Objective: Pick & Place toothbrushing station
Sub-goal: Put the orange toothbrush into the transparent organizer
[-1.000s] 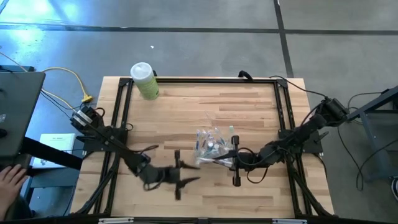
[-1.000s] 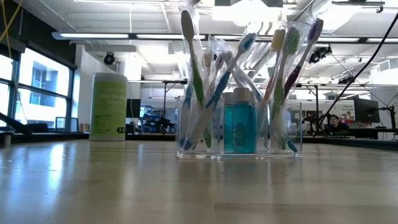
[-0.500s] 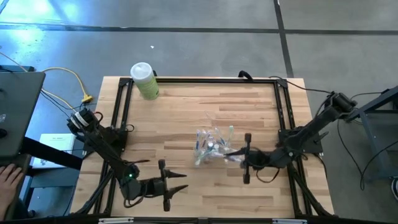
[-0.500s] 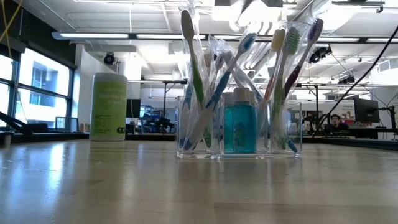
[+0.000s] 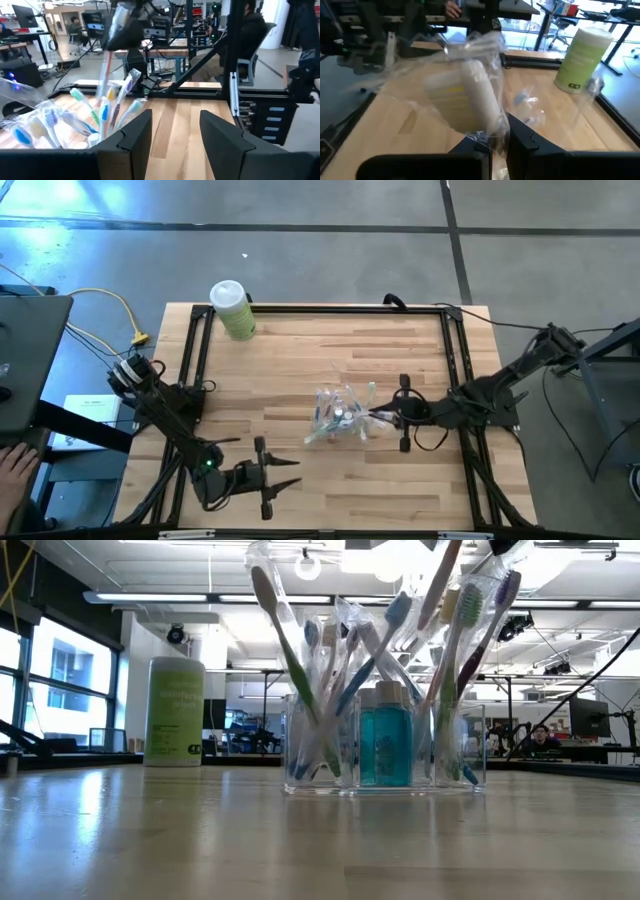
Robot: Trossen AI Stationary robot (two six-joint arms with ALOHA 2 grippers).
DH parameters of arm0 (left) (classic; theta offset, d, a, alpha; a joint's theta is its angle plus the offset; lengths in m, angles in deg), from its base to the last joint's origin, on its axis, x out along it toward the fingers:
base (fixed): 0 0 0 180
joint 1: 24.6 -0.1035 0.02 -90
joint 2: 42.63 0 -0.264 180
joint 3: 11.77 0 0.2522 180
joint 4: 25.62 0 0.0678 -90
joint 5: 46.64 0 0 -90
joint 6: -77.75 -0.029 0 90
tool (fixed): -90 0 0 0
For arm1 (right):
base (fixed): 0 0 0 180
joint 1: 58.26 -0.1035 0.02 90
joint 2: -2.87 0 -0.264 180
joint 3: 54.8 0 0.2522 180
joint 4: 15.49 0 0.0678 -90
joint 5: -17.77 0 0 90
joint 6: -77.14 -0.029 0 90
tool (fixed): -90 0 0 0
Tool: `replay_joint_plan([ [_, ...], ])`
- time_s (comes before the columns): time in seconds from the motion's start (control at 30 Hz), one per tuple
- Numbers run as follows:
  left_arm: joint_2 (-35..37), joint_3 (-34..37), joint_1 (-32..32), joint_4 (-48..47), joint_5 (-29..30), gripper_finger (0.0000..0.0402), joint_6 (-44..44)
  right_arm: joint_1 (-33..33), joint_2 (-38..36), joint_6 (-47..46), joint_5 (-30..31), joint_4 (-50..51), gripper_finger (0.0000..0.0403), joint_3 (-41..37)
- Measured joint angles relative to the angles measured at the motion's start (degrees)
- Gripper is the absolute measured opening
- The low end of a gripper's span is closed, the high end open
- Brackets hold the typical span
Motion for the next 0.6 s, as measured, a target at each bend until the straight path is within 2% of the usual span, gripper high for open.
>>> replay_joint_plan([
  [0.13,0.0,0.0,0.8,0.0,0.2,0.0159,0.3,2.5,0.1,-4.0,-0.4,7.0,0.0014,0.8],
  [0.27,0.0,0.0,0.8,0.1,2.5,0.0159,0.3,5.7,3.0,-9.3,-3.6,11.4,0.0014,0.8],
  [0.47,0.0,0.0,0.3,0.1,3.0,0.0159,0.2,8.1,9.3,-10.9,-9.0,7.6,0.0014,0.8],
  [0.6,0.0,0.0,0.3,0.1,3.0,0.0159,0.2,9.3,13.0,-14.6,-9.8,7.1,0.0015,0.8],
])
